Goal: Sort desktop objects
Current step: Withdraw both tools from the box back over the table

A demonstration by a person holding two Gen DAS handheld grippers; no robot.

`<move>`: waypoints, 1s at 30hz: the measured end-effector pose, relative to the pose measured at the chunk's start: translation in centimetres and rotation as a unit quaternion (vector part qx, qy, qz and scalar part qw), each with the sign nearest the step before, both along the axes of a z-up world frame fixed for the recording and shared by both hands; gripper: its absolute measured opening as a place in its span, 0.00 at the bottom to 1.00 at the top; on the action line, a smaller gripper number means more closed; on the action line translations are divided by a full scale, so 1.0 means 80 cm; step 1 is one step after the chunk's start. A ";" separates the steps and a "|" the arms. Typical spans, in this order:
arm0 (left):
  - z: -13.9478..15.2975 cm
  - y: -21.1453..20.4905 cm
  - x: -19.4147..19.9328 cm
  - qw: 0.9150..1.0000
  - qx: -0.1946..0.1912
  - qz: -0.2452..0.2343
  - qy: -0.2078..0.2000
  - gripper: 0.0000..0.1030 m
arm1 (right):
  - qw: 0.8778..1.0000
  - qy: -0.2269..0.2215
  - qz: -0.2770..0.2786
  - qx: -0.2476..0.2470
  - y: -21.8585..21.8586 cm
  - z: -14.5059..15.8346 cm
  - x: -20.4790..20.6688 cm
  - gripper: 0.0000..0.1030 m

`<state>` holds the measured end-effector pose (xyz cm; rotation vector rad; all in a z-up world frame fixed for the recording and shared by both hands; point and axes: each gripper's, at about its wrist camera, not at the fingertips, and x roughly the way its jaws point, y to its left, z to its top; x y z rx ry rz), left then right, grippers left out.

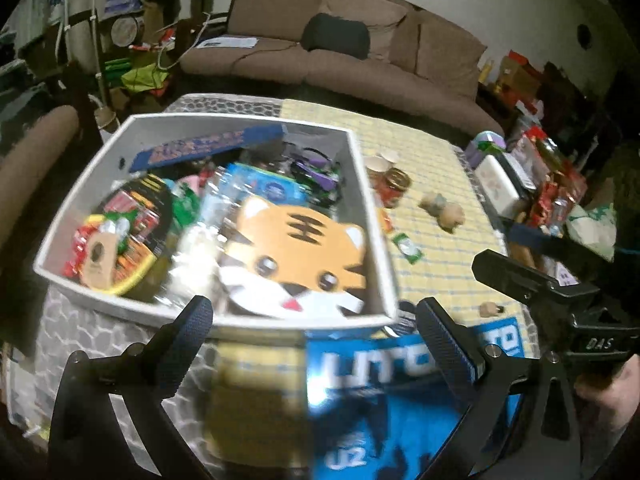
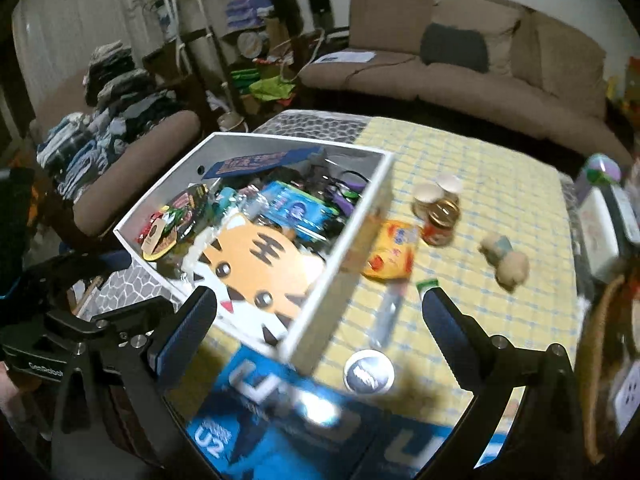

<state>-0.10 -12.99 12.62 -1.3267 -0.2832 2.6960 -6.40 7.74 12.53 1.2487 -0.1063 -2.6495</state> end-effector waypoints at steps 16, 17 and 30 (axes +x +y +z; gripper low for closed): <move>-0.040 0.154 -0.001 0.992 -0.008 -0.120 -0.036 1.00 | 0.994 -0.046 -0.096 -0.029 0.217 -0.048 0.085 1.00; -0.043 0.162 -0.008 0.992 -0.006 -0.124 -0.038 1.00 | 0.994 -0.047 -0.101 -0.025 0.227 -0.050 0.084 1.00; -0.071 0.218 -0.125 0.989 0.048 -0.120 -0.068 1.00 | 0.994 -0.047 -0.093 -0.046 0.292 -0.095 0.028 1.00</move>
